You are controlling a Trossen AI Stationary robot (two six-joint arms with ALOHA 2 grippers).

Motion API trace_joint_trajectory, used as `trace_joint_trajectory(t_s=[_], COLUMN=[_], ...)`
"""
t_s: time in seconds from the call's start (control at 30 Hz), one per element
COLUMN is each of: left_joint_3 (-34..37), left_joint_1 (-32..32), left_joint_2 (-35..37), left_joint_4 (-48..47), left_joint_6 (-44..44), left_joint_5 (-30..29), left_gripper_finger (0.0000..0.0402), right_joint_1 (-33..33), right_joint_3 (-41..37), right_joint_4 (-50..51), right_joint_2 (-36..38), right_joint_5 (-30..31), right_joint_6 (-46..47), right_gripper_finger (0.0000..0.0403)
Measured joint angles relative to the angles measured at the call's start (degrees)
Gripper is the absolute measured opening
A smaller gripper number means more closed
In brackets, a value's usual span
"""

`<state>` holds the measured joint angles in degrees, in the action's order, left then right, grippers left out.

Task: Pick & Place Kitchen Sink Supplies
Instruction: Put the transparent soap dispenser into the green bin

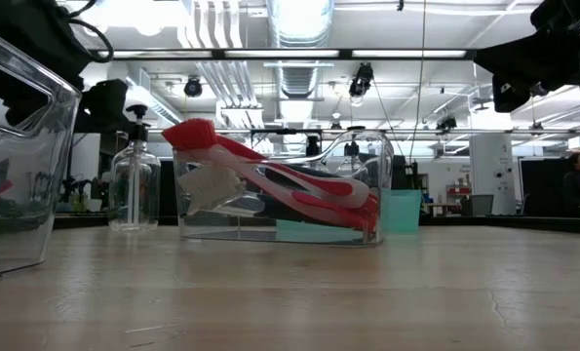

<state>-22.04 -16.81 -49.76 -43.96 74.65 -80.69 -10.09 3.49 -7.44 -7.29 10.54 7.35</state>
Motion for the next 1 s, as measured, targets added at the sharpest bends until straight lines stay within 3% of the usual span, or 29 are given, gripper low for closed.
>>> trace_joint_trajectory(t_s=[0.17, 0.47, 0.67, 1.0], left_joint_3=[0.02, 0.02, 0.92, 2.64], left_joint_1=[1.54, 4.31, 6.80, 9.42], left_joint_2=[0.00, -1.86, -2.16, -2.23], left_joint_4=[2.55, 12.15, 13.12, 18.18], left_joint_6=[-0.58, -10.70, -9.75, -10.05], left_joint_5=[0.92, 1.08, -0.66, 2.18], left_gripper_finger=[0.0250, 0.0250, 0.0250, 0.0250], right_joint_1=[0.00, 0.00, 0.00, -0.01], right_joint_3=[0.00, 0.00, 0.00, 0.00], right_joint_4=[0.00, 0.00, 0.00, 0.00], right_joint_2=[0.01, 0.02, 0.01, 0.02], right_joint_5=[0.01, 0.01, 0.00, 0.01], right_joint_6=[0.00, 0.00, 0.00, 0.00], right_gripper_finger=[0.0008, 0.0008, 0.0008, 0.0008])
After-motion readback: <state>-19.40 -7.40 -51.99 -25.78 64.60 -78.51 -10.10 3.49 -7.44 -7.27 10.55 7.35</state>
